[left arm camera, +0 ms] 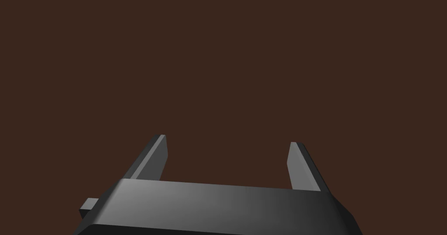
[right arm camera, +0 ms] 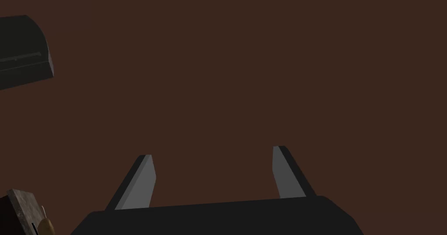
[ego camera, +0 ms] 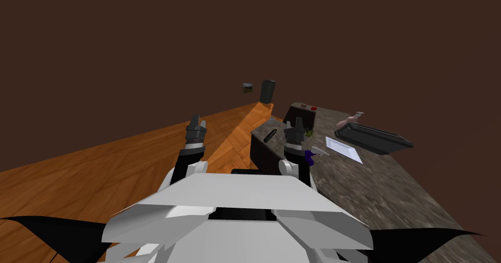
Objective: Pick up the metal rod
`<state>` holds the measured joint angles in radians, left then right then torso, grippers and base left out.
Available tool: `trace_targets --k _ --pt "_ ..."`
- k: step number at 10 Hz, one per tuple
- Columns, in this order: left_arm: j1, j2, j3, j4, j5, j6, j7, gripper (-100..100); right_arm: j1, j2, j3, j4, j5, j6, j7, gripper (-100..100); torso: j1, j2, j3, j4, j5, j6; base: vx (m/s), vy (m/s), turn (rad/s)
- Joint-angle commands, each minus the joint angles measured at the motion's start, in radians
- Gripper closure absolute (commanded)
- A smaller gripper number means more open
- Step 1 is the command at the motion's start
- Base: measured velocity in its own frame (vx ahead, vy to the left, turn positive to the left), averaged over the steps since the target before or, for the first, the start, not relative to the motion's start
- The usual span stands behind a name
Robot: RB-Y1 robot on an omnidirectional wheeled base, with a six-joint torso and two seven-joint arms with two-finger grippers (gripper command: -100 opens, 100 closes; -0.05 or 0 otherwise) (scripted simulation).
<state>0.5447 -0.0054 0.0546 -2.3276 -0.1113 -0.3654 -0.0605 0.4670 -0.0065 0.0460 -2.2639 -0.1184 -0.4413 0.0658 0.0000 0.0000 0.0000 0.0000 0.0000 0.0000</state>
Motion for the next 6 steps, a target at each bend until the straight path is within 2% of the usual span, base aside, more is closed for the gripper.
trace_targets --k 1,4,5,6 --pt "0.000 0.000 0.000 0.000 0.000 0.000 0.000 0 0.008 -0.040 -0.003 0.003 0.013 -0.001 0.013 -100 0.000 0.000 0.000 0.000 0.000 0.000 -0.007 0.031 0.018" --pt "0.000 0.000 0.000 0.000 0.000 0.000 0.000 0 0.038 -0.129 -0.015 0.016 0.063 -0.006 0.062 -100 0.006 0.001 0.001 0.000 0.001 0.000 -0.011 0.095 0.027" --pt "0.000 0.000 0.000 0.000 0.000 0.000 0.000 0 0.038 -0.144 -0.015 0.016 0.063 -0.006 0.062 -100 0.008 0.000 0.000 0.000 0.002 0.000 0.007 0.094 0.006" --pt "0.000 0.000 0.000 0.000 0.000 0.000 0.000 0 0.053 -0.182 -0.021 0.021 0.086 -0.007 0.085 -100 0.006 0.000 0.000 0.000 0.002 0.000 -0.008 0.089 0.031"
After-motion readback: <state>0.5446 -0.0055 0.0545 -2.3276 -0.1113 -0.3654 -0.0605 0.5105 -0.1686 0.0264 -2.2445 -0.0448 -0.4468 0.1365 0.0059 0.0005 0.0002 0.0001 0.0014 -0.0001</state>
